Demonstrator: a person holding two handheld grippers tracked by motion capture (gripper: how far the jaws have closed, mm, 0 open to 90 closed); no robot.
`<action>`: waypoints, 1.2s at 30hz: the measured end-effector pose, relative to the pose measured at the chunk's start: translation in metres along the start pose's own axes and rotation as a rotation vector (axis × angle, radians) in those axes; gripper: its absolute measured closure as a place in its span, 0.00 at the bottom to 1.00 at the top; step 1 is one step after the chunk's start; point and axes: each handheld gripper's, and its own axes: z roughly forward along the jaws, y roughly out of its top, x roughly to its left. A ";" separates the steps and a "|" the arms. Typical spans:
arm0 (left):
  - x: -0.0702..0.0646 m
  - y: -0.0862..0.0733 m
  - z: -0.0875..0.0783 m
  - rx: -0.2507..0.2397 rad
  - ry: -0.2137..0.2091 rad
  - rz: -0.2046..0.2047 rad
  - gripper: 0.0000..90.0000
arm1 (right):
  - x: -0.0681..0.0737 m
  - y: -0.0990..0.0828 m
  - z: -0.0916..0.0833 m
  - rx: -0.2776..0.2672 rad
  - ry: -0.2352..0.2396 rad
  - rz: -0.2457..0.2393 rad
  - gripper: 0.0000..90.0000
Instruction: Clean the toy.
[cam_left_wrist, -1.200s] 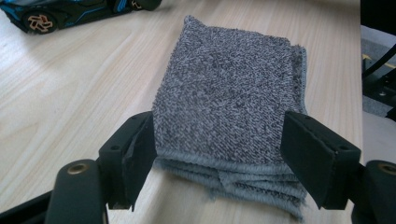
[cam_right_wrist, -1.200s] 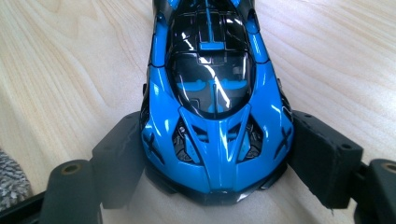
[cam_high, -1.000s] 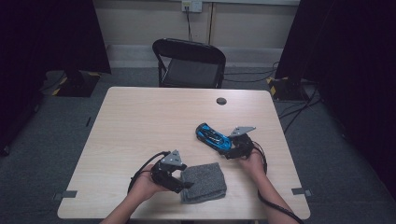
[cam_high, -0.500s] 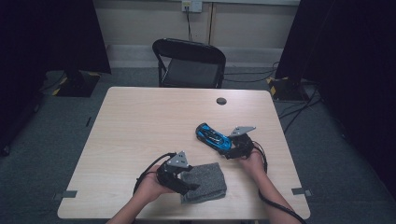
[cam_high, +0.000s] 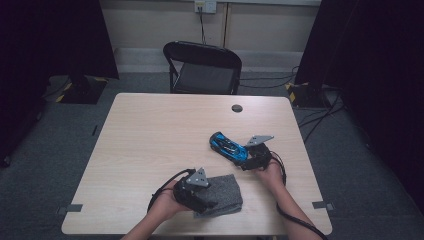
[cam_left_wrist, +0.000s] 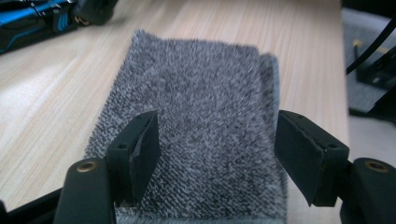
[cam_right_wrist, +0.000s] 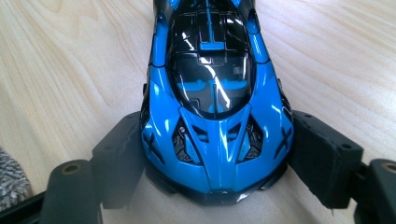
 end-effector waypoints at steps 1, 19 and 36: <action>-0.001 -0.001 0.001 0.009 0.018 0.006 0.35 | 0.000 0.000 0.000 0.000 0.000 0.000 0.27; 0.003 -0.014 0.008 0.089 0.067 0.013 0.40 | 0.000 0.000 0.000 0.000 0.000 -0.001 0.27; 0.004 -0.015 0.003 0.074 0.017 -0.129 0.85 | 0.000 0.000 0.000 0.001 0.002 -0.002 0.26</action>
